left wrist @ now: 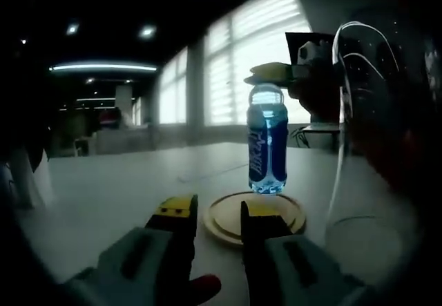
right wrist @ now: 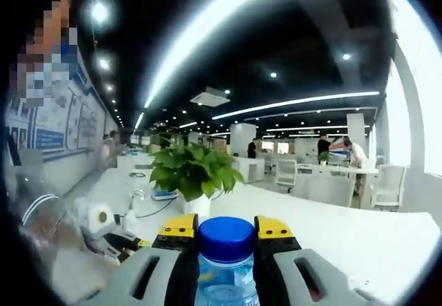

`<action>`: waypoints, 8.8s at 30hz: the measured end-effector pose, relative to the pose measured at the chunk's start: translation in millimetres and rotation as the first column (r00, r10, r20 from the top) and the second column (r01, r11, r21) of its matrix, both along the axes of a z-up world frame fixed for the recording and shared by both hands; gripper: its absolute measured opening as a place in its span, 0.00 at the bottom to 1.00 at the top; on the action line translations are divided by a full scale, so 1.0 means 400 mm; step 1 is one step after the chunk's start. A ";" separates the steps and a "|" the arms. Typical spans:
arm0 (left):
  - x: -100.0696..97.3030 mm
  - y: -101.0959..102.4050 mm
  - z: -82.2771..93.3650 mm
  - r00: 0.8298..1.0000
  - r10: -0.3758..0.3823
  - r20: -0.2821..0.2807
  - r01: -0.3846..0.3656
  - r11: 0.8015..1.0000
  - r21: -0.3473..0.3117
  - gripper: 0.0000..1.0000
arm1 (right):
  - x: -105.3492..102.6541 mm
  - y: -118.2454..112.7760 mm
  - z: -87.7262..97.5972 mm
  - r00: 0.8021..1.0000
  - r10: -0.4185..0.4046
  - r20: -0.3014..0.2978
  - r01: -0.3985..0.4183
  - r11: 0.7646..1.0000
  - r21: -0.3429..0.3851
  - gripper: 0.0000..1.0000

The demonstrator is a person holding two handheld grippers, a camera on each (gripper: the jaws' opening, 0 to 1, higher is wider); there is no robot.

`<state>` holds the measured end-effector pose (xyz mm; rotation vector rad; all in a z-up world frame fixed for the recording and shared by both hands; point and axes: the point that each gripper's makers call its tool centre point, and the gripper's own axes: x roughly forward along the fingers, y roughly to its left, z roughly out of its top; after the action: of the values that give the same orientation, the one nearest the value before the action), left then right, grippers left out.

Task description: Open the cover put in the Mizone put the cover back on

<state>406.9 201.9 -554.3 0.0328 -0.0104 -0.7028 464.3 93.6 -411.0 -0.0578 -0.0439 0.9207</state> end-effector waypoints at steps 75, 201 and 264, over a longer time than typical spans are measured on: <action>0.000 0.008 0.007 1.000 0.014 0.006 -0.014 1.000 -0.002 0.19 | -0.041 0.088 -0.058 0.994 0.109 0.009 -0.109 0.994 -0.005 0.29; -0.265 0.146 -0.041 1.000 0.007 -0.003 -0.007 0.994 -0.105 0.18 | -0.387 -0.358 -0.390 0.981 -0.180 -0.068 0.188 0.973 0.135 0.26; -0.307 0.088 -0.004 0.978 -0.207 -0.009 0.205 0.973 -0.103 0.45 | -0.479 -0.248 -0.391 0.997 0.066 -0.050 -0.059 0.991 0.116 0.33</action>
<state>284.3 237.0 -555.9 -0.0742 -0.0308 -0.9093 272.8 -5.4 -567.3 0.0753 -0.0492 0.9803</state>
